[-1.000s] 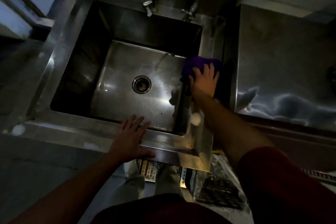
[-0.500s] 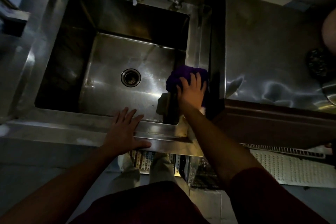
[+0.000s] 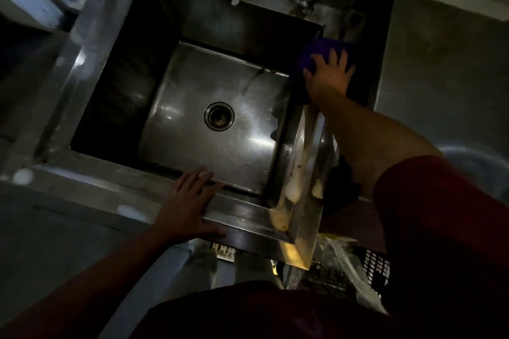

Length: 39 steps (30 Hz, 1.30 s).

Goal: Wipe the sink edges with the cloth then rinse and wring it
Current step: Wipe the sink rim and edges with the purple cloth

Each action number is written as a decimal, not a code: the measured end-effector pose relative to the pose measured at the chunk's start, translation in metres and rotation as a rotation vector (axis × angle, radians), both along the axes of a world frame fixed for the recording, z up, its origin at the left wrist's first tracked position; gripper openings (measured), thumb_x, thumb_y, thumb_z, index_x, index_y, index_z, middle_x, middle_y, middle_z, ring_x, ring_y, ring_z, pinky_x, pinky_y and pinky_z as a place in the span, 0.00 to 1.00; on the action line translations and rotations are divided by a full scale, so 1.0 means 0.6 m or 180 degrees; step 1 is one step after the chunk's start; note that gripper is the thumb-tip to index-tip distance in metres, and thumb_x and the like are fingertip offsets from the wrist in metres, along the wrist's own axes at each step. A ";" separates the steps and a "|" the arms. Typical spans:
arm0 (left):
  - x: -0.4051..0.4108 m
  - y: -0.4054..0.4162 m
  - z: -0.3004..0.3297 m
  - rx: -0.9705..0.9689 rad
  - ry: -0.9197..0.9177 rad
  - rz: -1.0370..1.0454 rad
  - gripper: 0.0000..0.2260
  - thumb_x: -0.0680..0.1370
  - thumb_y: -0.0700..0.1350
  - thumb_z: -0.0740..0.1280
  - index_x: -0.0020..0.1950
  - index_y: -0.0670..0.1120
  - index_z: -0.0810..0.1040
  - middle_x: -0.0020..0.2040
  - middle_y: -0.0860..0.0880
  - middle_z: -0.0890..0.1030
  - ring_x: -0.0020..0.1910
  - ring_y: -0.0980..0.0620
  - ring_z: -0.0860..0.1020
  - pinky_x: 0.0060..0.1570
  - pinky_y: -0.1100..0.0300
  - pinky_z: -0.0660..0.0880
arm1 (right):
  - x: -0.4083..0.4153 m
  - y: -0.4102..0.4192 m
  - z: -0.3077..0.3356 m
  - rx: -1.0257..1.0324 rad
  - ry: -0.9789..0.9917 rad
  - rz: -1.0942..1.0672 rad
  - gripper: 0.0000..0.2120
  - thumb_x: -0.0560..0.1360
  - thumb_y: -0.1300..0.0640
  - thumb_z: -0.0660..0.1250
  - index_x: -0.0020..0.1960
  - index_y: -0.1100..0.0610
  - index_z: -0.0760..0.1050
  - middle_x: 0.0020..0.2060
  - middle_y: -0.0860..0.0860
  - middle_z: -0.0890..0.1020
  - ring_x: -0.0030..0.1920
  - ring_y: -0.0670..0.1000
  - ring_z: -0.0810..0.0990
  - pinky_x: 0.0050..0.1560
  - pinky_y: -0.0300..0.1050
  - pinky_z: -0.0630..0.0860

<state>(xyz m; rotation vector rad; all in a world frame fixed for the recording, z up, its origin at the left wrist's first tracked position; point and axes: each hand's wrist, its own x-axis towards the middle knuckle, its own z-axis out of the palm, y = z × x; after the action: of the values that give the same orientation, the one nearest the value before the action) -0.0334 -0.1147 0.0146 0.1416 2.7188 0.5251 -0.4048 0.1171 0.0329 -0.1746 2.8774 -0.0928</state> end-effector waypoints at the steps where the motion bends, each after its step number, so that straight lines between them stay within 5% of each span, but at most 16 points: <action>1: -0.001 0.000 0.001 -0.0002 -0.0028 0.0027 0.49 0.62 0.83 0.58 0.74 0.53 0.71 0.76 0.46 0.68 0.76 0.42 0.61 0.76 0.47 0.50 | -0.012 0.003 0.003 -0.0046 -0.0025 0.0041 0.26 0.80 0.42 0.58 0.76 0.45 0.62 0.80 0.56 0.54 0.80 0.61 0.46 0.76 0.69 0.45; 8: -0.001 0.002 0.006 -0.0067 -0.0056 0.0064 0.48 0.62 0.83 0.58 0.74 0.54 0.72 0.76 0.47 0.68 0.76 0.42 0.62 0.76 0.48 0.50 | 0.001 -0.001 0.015 -0.0063 -0.0004 -0.0002 0.29 0.76 0.46 0.66 0.75 0.46 0.63 0.79 0.56 0.56 0.80 0.61 0.46 0.75 0.70 0.47; 14: 0.000 0.001 0.008 -0.0043 -0.0223 0.0030 0.49 0.62 0.83 0.57 0.73 0.54 0.71 0.75 0.47 0.69 0.75 0.41 0.64 0.75 0.43 0.56 | 0.187 -0.013 -0.008 -0.0154 0.0209 -0.0323 0.27 0.75 0.51 0.67 0.73 0.46 0.67 0.78 0.56 0.60 0.79 0.60 0.50 0.75 0.69 0.48; 22: 0.000 0.000 0.009 -0.0029 -0.0119 -0.0062 0.49 0.62 0.83 0.57 0.73 0.53 0.72 0.74 0.45 0.71 0.75 0.39 0.64 0.73 0.47 0.50 | 0.379 -0.010 0.011 -0.0199 -0.0045 -0.0307 0.27 0.74 0.53 0.69 0.73 0.46 0.68 0.77 0.56 0.63 0.78 0.59 0.54 0.77 0.65 0.48; 28: 0.005 -0.001 -0.004 0.0010 -0.0007 -0.0086 0.49 0.62 0.83 0.58 0.74 0.53 0.70 0.75 0.46 0.69 0.76 0.40 0.62 0.75 0.41 0.53 | 0.240 -0.004 0.082 -0.0806 0.0325 -0.0525 0.22 0.74 0.60 0.66 0.67 0.50 0.72 0.64 0.58 0.75 0.65 0.60 0.74 0.64 0.60 0.74; 33: 0.003 -0.004 -0.008 -0.0016 -0.0008 -0.0135 0.51 0.63 0.82 0.59 0.75 0.50 0.70 0.75 0.46 0.70 0.76 0.41 0.63 0.74 0.38 0.56 | 0.046 -0.025 0.122 -0.0372 0.0587 -0.0463 0.24 0.74 0.61 0.65 0.69 0.51 0.71 0.68 0.59 0.71 0.68 0.63 0.69 0.66 0.63 0.70; 39: 0.002 0.000 -0.005 -0.0074 0.0022 -0.0073 0.52 0.62 0.83 0.58 0.75 0.50 0.70 0.74 0.48 0.71 0.76 0.43 0.64 0.75 0.41 0.57 | -0.069 0.003 0.050 -0.0154 0.0385 -0.0114 0.25 0.76 0.59 0.63 0.72 0.53 0.67 0.72 0.61 0.67 0.72 0.64 0.64 0.71 0.65 0.62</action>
<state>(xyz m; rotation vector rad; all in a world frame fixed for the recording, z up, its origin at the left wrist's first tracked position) -0.0320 -0.1150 0.0114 0.1686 2.7257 0.4870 -0.4462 0.1191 0.0632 -0.1425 3.0012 -0.1639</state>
